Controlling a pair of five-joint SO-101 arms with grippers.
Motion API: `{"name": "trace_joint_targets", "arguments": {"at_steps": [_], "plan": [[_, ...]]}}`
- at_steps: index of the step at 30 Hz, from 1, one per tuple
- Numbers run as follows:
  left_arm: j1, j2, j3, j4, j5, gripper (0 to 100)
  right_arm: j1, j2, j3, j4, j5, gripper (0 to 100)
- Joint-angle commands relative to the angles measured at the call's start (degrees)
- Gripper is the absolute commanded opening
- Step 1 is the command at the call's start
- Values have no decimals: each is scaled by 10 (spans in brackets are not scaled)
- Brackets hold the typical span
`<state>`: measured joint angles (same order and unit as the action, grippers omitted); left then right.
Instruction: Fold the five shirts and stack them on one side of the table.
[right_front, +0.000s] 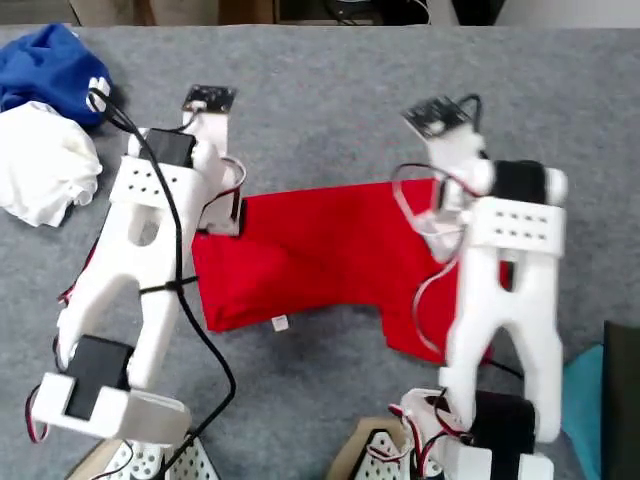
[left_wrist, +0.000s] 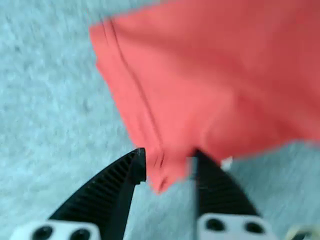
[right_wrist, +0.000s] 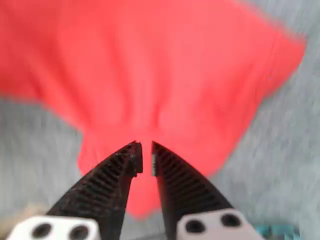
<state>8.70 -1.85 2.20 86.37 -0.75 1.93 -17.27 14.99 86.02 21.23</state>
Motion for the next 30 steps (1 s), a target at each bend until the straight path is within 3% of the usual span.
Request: {"name": "trace_joint_targets", "arguments": {"at_steps": [1, 7, 14, 25, 30], "plan": [[-8, 29, -29, -55, 53, 33, -40, -5, 7, -116, -68, 5], [-14, 106, -27, -111, 85, 19, -27, 145, -25, -227, -150, 9], [-34, 178, -27, -160, 82, 19, 26, 353, -202, -229, -166, 9], [-43, 247, -34, -187, 76, 19, 64, 654, -523, -126, -166, 9], [-43, 249, -33, -187, 20, 19, 77, 775, -687, -69, -166, 9]]}}
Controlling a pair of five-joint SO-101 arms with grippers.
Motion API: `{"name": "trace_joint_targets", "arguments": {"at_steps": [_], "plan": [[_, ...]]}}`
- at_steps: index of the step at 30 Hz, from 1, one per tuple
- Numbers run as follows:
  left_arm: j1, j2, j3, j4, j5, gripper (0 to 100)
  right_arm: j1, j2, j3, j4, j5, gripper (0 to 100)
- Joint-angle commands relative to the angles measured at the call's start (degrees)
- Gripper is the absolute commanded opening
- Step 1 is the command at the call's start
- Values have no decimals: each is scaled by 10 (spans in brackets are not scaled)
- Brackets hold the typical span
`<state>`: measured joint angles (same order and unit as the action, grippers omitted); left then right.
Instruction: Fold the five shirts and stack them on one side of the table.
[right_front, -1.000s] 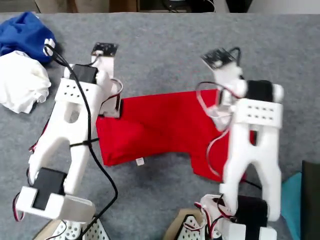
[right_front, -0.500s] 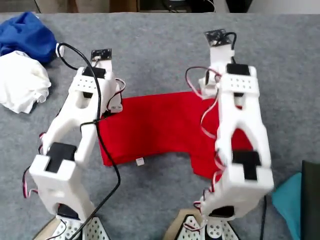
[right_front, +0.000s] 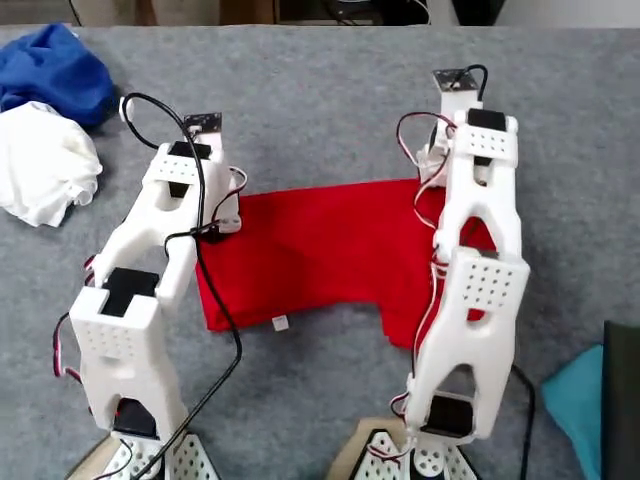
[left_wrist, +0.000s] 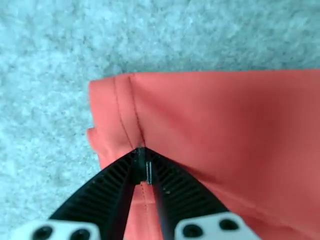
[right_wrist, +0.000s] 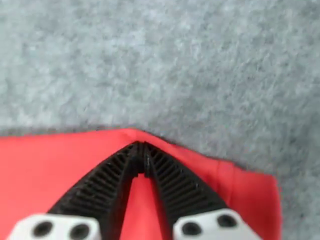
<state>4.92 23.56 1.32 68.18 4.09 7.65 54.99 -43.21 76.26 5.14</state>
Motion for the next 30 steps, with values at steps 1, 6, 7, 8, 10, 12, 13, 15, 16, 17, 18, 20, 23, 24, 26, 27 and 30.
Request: {"name": "trace_joint_targets", "arguments": {"at_steps": [1, 6, 7, 8, 10, 12, 13, 15, 16, 17, 18, 20, 23, 24, 26, 27, 30], "plan": [[-5, -6, -25, -5, -38, 19, 22, 73, -141, 44, -5, 9], [-14, -9, -25, -5, -93, 19, 42, 167, -311, 101, -5, 9], [-19, -9, -25, -5, -106, 19, 43, 183, -341, 109, -5, 9], [-27, -9, -25, -4, -119, 19, 43, 197, -367, 118, -5, 9], [-38, -9, -24, 0, -142, 19, 39, 223, -415, 138, -4, 9], [-47, -9, -20, 3, -162, 19, 31, 240, -459, 157, -3, 9], [-48, -11, -25, 19, -168, 19, 27, 245, -482, 170, -3, 9], [-46, -24, -53, 71, -178, 19, 19, 247, -524, 199, -3, 9], [-43, -35, -68, 102, -179, 19, 15, 246, -529, 208, -2, 9], [-38, -47, -79, 127, -179, 19, 10, 239, -525, 215, -2, 9], [-30, -59, -89, 149, -178, 19, 8, 233, -524, 219, -2, 9], [-14, -87, -97, 191, -178, 19, 2, 222, -519, 222, -4, 9], [17, -137, -91, 236, -178, 19, 0, 212, -524, 233, -4, 9], [29, -153, -84, 244, -178, 19, 0, 208, -524, 236, -4, 9], [59, -186, -55, 249, -170, 19, 0, 196, -524, 245, -2, 9], [76, -197, -36, 246, -158, 19, 1, 189, -524, 248, -1, 9], [120, -208, 45, 189, -121, 19, 9, 168, -524, 254, -1, 9]]}}
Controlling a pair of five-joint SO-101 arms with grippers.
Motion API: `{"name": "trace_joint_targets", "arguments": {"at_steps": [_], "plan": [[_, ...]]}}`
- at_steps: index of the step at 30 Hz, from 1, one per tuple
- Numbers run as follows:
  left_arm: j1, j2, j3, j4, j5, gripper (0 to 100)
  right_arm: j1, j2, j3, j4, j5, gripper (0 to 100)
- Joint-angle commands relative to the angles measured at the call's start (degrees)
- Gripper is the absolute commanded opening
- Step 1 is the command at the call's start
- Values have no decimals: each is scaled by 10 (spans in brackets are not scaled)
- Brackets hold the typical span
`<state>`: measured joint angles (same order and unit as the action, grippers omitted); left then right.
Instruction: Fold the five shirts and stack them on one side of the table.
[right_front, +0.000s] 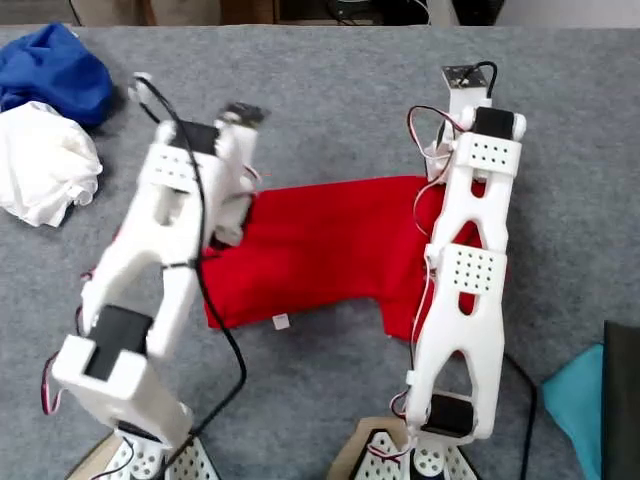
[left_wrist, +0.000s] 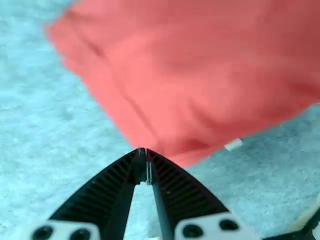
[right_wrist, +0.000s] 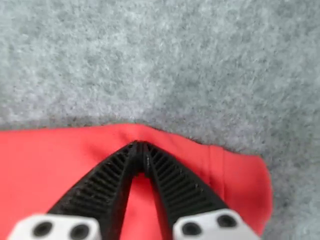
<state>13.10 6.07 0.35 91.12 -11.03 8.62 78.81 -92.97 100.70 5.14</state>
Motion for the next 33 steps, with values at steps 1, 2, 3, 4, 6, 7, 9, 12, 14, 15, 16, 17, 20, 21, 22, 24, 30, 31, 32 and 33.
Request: {"name": "trace_joint_targets", "arguments": {"at_steps": [1, 2, 3, 4, 6, 7, 9, 12, 14, 15, 16, 17, 20, 21, 22, 24, 30, 31, 32, 33], "plan": [[47, -33, 81, -57, 41, 19, 1, -76, -27, 12, -1, 9], [52, -33, 105, -71, 50, 19, 3, -84, -27, 13, -2, 9], [55, -34, 127, -84, 55, 19, 4, -91, -26, 13, -2, 9], [55, -34, 146, -97, 58, 19, 5, -96, -26, 14, -2, 9], [55, -33, 181, -122, 58, 19, 5, -107, -26, 16, -2, 9], [55, -33, 197, -136, 58, 19, 5, -111, -26, 16, -3, 9], [55, -31, 225, -159, 58, 19, 6, -118, -26, 16, -3, 9], [56, -30, 259, -180, 58, 19, 13, -132, -26, 17, -4, 9], [63, -29, 279, -185, 58, 19, 18, -146, -26, 17, -4, 9], [69, -29, 287, -186, 58, 19, 20, -154, -26, 17, -4, 9], [76, -29, 295, -186, 58, 19, 22, -163, -25, 17, -5, 9], [84, -31, 304, -186, 60, 19, 22, -171, -25, 17, -5, 9], [104, -34, 323, -193, 85, 19, 24, -189, -24, 18, -4, 9], [105, -34, 324, -193, 91, 19, 26, -195, -22, 18, -4, 9], [105, -34, 324, -193, 94, 19, 30, -201, -12, 18, -4, 9], [98, -34, 322, -193, 94, 19, 36, -220, 15, 18, -3, 9], [62, -35, 292, -186, 94, 19, 44, -349, 220, 18, 18, 9], [58, -35, 279, -176, 94, 19, 44, -382, 262, 18, 18, 9], [54, -35, 259, -163, 94, 19, 44, -413, 305, 17, 18, 9], [49, -35, 238, -148, 94, 19, 44, -443, 346, 15, 19, 9]]}}
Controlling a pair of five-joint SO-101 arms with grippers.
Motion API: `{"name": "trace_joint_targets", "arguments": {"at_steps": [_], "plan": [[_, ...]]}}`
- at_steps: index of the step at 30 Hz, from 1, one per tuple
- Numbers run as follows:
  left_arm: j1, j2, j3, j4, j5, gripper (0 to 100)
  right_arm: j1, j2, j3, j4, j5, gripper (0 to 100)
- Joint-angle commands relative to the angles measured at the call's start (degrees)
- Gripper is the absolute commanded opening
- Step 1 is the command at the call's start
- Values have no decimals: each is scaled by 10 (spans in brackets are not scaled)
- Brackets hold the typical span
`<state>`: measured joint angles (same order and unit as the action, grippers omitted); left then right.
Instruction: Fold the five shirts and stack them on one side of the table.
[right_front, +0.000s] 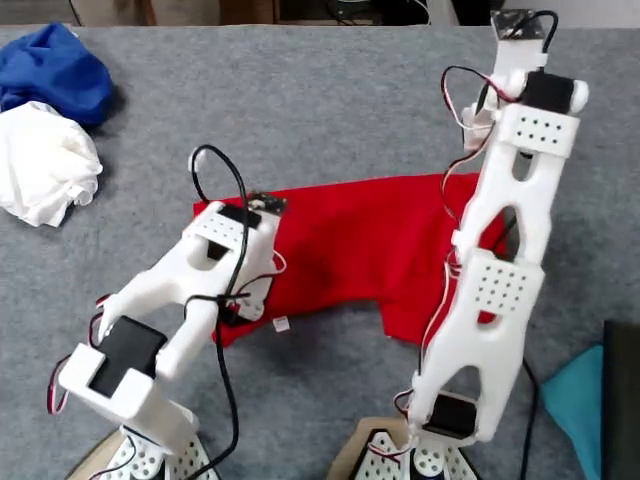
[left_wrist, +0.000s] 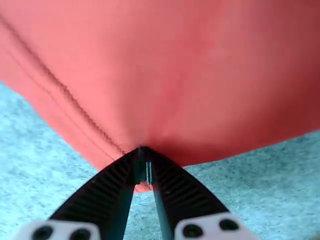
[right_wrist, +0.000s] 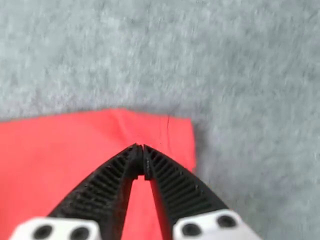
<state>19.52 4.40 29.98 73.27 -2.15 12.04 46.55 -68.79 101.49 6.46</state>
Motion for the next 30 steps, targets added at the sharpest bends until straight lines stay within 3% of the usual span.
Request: {"name": "trace_joint_targets", "arguments": {"at_steps": [1, 7, 12, 22, 30], "plan": [[-21, -18, -82, 42, 5, 19, 9, -145, 144, 4, 6, 9], [-64, -12, -209, 55, 7, 19, 14, -180, 324, -97, 7, 9], [-69, -11, -214, 21, 3, 19, 13, -151, 400, -184, 6, 9], [-89, 84, -88, -260, 2, 19, 27, -32, 371, -269, 7, 9], [-151, 102, -171, -250, 2, 19, 30, 6, 323, -267, 47, 9]]}}
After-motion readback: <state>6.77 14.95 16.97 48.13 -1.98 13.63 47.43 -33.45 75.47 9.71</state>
